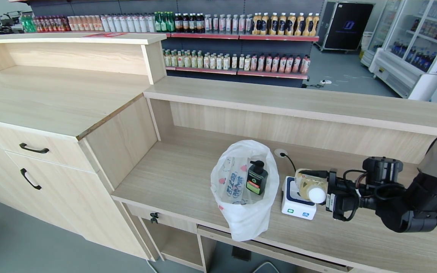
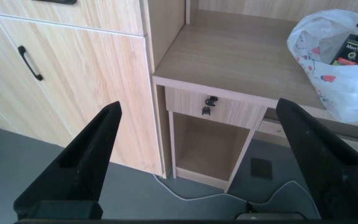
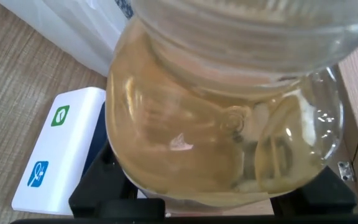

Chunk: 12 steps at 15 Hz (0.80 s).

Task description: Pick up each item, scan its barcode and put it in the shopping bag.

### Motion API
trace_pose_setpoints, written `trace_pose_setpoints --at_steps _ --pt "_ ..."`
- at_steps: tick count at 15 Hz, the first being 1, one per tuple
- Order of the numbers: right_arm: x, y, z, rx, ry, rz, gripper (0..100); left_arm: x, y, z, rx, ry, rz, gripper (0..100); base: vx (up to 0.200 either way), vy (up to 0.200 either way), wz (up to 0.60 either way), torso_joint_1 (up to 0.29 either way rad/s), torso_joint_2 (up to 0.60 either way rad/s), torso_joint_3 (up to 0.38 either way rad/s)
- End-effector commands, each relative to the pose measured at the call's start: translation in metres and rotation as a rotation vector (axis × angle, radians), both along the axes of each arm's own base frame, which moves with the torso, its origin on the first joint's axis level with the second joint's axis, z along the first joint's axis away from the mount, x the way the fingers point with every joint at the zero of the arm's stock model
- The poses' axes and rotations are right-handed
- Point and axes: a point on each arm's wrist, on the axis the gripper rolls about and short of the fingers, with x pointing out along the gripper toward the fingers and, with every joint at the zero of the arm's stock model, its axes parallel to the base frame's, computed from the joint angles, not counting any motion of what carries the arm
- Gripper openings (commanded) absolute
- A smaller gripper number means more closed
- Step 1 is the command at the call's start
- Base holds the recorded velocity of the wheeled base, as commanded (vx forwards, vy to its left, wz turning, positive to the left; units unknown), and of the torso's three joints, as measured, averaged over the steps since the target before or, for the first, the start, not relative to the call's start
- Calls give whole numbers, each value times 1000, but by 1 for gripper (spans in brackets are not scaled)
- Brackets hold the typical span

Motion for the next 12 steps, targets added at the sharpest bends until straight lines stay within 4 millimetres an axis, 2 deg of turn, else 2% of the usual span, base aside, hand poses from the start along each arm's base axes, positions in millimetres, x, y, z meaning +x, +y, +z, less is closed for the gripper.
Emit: trace_pose_setpoints --at_steps 1,12 --pt "4 7 -3 4 3 18 0 0 0 0 0 -1 0 100 0 0 0 0 0 0" --pt "8 8 -10 4 15 21 0 0 0 0 0 -1 0 100 0 0 0 0 0 0"
